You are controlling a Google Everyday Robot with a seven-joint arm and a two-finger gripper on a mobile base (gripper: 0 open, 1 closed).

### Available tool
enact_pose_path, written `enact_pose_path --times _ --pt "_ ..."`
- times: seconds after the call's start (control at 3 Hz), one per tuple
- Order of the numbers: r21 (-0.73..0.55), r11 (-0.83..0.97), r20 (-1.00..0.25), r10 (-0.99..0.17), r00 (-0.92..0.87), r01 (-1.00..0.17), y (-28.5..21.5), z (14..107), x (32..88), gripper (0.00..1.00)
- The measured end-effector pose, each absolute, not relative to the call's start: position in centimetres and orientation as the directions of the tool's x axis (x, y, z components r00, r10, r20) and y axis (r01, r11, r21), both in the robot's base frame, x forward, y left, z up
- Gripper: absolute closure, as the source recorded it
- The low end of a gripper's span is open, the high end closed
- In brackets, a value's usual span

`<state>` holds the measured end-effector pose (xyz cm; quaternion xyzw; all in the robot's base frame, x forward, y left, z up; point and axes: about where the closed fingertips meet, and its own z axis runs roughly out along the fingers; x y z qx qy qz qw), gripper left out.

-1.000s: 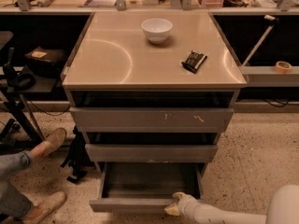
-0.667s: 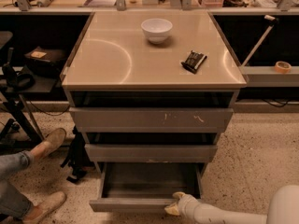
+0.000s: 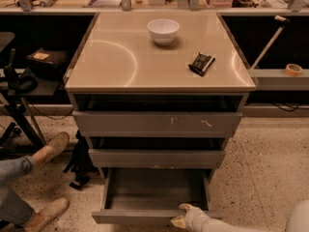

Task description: Open bottom drawer

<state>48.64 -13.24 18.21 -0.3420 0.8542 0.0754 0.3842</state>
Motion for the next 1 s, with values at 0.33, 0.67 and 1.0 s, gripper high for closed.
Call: enact_pose_path --times 0.33,0.67,1.0 --pt "-0.133 0.762 -0.718 -0.515 -0.468 -0.634 -13.0 18.0 46.8 1.00" --pt "-0.133 0.762 -0.718 -0.515 -0.468 -0.634 -13.1 18.4 46.7 1.00" --pt "-0.131 0.770 -0.729 -0.502 -0.466 -0.624 -12.9 18.1 44.5 1.00"
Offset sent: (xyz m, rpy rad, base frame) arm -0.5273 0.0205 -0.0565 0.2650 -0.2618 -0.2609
